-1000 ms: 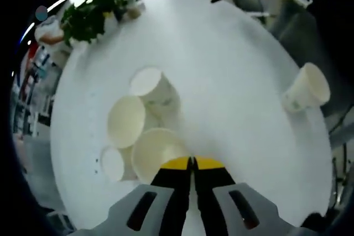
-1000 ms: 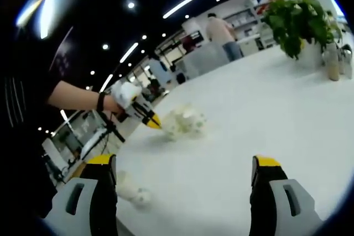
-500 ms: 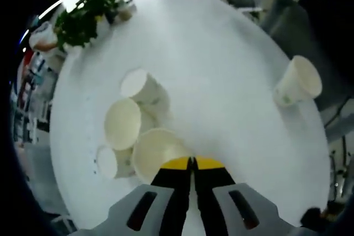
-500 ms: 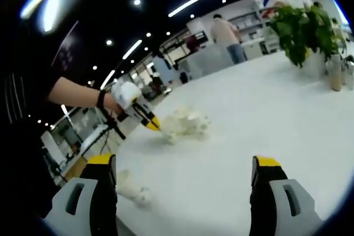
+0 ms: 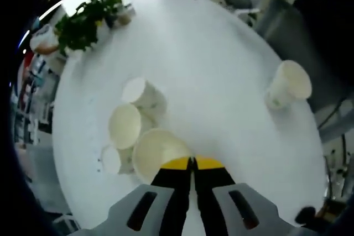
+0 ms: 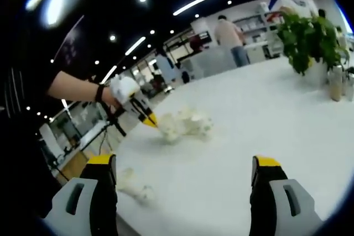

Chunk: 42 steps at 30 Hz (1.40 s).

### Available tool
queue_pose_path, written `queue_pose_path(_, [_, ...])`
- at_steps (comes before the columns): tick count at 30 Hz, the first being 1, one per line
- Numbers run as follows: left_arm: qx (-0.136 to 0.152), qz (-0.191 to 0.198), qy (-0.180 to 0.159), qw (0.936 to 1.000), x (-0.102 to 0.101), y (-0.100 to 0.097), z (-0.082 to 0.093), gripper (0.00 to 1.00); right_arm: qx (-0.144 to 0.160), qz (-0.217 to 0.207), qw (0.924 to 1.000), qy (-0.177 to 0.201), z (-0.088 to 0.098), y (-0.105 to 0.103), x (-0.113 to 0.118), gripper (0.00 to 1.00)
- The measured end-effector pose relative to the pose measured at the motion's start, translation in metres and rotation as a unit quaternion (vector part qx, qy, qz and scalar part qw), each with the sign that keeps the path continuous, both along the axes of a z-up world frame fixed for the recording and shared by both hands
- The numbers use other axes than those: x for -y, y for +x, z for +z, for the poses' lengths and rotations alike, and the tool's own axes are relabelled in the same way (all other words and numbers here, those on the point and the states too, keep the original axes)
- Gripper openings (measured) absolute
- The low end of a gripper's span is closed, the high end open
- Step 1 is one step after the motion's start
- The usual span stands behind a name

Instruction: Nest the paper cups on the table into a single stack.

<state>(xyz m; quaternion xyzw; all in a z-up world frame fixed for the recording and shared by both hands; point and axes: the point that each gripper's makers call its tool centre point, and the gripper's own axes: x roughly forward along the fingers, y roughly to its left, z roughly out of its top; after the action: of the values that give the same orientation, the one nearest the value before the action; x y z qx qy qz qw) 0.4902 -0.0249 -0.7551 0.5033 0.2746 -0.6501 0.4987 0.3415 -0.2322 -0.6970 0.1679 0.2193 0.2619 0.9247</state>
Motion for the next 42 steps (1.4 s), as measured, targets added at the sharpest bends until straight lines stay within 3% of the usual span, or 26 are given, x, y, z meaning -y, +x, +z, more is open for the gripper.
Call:
queue_pose_path(6, [-0.003, -0.004, 0.002, 1.0, -0.003, -0.01, 0.021, 0.0, 0.005, 0.008, 0.9999, -0.009, 0.009, -0.006, -0.012, 1.0])
queue_pose_path(11, [-0.013, -0.018, -0.011, 0.9997, -0.002, -0.025, 0.053, 0.0, 0.01, 0.014, 0.9998, -0.012, 0.016, -0.014, -0.024, 1.0])
queue_pose_path(20, [0.013, -0.053, -0.001, 0.9985, -0.009, -0.037, 0.097, 0.0, 0.012, 0.024, 0.9996, -0.013, 0.02, -0.039, -0.049, 0.99])
queue_pose_path(28, [0.034, -0.075, -0.021, 0.9964, -0.008, -0.051, 0.147, 0.0, 0.015, 0.029, 0.9993, -0.018, 0.024, -0.057, -0.07, 0.99])
queue_pose_path(32, [0.049, -0.092, -0.002, 0.9946, -0.017, -0.063, 0.167, 0.0, 0.021, 0.029, 0.9992, -0.017, 0.027, -0.064, -0.081, 0.98])
queue_pose_path(42, [0.063, -0.109, -0.02, 0.9918, -0.015, -0.095, 0.217, 0.0, 0.019, 0.031, 0.9993, -0.012, 0.028, -0.08, -0.1, 0.98])
